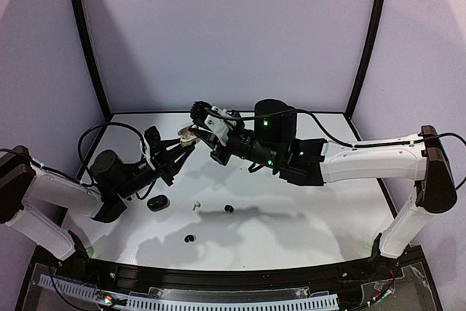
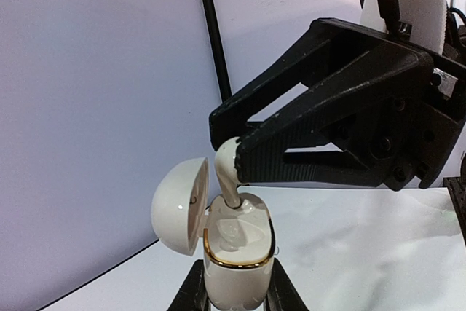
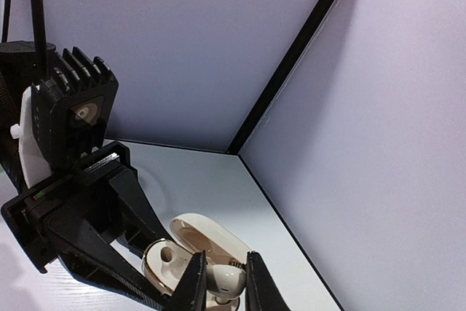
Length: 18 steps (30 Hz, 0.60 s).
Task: Insert the wireless bluetooth earbuds into the charging case
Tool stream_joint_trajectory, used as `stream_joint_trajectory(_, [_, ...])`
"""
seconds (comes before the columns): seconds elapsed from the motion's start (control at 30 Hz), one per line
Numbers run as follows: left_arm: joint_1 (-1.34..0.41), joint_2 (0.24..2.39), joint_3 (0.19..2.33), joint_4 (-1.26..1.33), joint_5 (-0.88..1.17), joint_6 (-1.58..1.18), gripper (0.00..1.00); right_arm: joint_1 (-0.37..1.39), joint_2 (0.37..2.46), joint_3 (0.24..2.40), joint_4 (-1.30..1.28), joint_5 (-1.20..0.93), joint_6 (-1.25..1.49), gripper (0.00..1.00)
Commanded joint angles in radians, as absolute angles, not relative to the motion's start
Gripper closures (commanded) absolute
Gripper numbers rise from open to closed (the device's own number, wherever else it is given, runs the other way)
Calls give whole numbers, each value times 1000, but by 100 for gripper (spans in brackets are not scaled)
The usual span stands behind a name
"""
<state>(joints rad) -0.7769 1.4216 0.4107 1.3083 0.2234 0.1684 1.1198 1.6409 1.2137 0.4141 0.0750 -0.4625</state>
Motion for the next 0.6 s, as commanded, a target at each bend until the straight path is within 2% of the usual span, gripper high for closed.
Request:
stream_joint_trajectory(0.0, [-783,1408,407,1469,244,178,99,1129,1665,1230,394,106,-458,84])
stream_joint_trajectory(0.57, [-781,1410,412,1472,235,155,99,1130,1679,1244,402,100,-462,82])
